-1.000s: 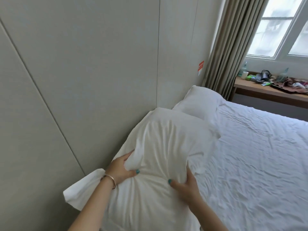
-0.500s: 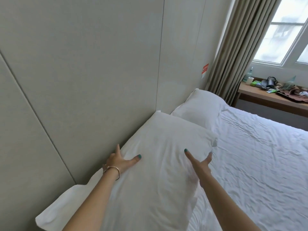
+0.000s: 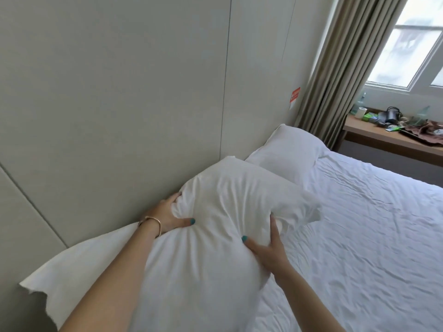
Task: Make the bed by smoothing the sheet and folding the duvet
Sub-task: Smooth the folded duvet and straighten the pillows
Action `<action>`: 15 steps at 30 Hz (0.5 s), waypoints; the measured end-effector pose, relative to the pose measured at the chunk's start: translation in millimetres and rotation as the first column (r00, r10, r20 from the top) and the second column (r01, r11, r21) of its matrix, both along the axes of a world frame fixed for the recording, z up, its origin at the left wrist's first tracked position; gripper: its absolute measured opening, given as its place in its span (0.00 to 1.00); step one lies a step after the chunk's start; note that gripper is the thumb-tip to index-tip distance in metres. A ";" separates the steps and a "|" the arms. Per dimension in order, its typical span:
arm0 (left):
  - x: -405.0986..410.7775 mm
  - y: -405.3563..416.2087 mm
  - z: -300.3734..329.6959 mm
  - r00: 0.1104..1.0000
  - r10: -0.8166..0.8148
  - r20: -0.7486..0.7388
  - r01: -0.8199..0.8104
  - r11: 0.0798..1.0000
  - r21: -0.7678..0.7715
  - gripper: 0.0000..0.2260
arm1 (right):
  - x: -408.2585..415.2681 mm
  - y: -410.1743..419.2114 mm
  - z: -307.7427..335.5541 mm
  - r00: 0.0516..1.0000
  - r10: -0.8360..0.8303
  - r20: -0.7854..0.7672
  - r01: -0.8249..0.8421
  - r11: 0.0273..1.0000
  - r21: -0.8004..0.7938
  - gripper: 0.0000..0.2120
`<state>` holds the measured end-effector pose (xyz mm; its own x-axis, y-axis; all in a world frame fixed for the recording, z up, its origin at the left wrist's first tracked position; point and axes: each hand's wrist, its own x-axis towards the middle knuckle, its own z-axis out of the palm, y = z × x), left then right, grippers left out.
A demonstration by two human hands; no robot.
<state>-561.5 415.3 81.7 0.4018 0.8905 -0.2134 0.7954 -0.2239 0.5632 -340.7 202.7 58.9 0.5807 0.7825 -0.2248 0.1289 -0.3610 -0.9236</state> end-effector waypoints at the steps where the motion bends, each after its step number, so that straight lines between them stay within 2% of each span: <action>1: -2.2 -3.4 -14.8 0.992 -0.015 -0.124 0.008 0.998 -0.057 0.58 | -3.9 -1.3 -10.2 1.000 -0.023 0.015 0.025 0.993 -0.115 0.52; 3: -1.8 -13.4 -38.6 0.949 0.014 -0.314 -0.055 0.991 -0.124 0.57 | -7.4 -5.2 -26.7 0.997 -0.063 0.035 0.072 0.929 -0.364 0.55; 5: 9.6 -11.6 -38.4 0.907 0.032 -0.419 -0.076 0.993 -0.089 0.52 | -3.7 -1.8 -22.2 0.986 -0.073 0.147 0.132 0.883 -0.450 0.58; 6: 20.0 -9.5 -27.8 0.904 0.027 -0.427 -0.044 0.999 -0.030 0.47 | 0.6 3.7 -14.0 0.968 -0.092 0.232 0.181 0.898 -0.400 0.58; 8: 49.4 -11.0 -1.2 0.959 0.024 -0.283 0.017 0.990 0.140 0.34 | 13.1 26.4 5.4 0.875 -0.083 0.476 0.193 0.963 -0.186 0.49; 9: 65.5 -15.7 5.6 0.983 0.019 -0.184 0.019 0.979 0.205 0.29 | 19.5 41.5 14.8 0.795 -0.022 0.606 0.129 0.983 -0.133 0.42; 10: 80.7 -24.2 5.9 0.990 0.023 -0.137 0.009 0.975 0.224 0.27 | 26.6 56.0 20.1 0.703 0.074 0.708 0.055 0.986 -0.158 0.36; 11: 93.1 -35.0 -1.6 0.987 0.026 -0.157 0.006 0.981 0.195 0.27 | 34.3 68.4 19.0 0.618 0.191 0.763 -0.004 0.971 -0.240 0.33; 13: 103.6 -57.9 -31.4 0.946 -0.025 -0.322 0.057 0.994 0.091 0.31 | 45.2 78.2 0.3 0.530 0.440 0.725 -0.068 0.874 -0.481 0.31; 15: 103.1 -61.5 -57.2 0.897 -0.064 -0.437 0.090 0.995 0.039 0.33 | 48.4 75.5 -22.6 0.539 0.568 0.622 -0.104 0.778 -0.620 0.31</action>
